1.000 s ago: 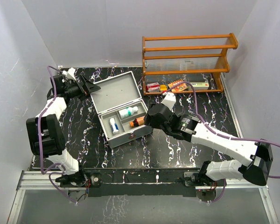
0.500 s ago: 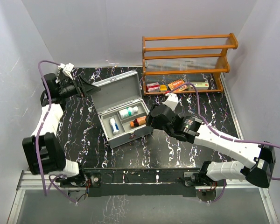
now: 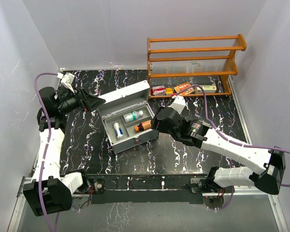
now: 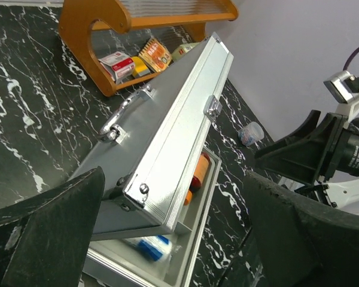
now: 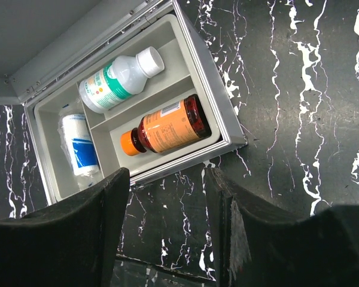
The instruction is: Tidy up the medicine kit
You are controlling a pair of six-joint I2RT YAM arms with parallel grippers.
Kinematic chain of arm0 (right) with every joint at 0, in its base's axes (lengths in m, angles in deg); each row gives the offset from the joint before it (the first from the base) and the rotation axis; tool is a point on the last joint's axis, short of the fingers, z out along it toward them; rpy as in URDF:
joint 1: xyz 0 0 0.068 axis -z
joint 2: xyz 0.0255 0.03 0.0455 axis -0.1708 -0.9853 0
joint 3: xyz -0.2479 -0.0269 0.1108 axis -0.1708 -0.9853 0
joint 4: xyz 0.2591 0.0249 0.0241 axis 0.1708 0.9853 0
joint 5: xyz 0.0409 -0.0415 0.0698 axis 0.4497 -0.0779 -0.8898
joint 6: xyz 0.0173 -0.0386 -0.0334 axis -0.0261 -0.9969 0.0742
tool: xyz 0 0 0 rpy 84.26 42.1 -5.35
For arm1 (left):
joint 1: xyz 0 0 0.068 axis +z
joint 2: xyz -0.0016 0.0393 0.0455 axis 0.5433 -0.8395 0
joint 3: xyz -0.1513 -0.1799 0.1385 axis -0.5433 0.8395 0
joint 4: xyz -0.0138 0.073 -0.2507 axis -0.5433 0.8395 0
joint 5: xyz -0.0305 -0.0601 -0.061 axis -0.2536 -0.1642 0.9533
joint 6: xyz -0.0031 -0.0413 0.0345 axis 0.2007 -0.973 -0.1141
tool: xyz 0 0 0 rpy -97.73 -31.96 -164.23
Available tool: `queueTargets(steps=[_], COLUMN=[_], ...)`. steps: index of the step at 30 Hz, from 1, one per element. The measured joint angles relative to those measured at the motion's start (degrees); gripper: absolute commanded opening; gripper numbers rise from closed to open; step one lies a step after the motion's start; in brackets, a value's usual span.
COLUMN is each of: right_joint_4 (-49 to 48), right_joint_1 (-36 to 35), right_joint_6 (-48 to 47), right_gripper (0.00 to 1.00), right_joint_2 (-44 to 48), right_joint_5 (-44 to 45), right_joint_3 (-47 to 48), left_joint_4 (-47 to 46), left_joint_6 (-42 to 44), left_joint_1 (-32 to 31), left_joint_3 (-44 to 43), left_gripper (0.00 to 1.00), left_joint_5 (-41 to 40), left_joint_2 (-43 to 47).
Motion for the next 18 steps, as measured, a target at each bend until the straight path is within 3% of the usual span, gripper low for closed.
queueTargets(steps=[6,18], right_joint_4=[0.04,-1.66], right_joint_1=[0.0,0.0], right_joint_6=[0.11,2.23], right_gripper=[0.52,0.55], right_joint_2=[0.42,4.28], right_joint_5=[0.07,-2.08], right_joint_3=[0.26,-2.6], left_joint_4=[6.14,25.38], left_joint_6=[-0.79,-1.25], left_joint_1=[-2.4,-3.48], left_joint_3=[0.24,-3.48], left_gripper=[0.93,0.94], left_joint_5=[-2.16,-19.71], left_joint_2=[4.46,9.79])
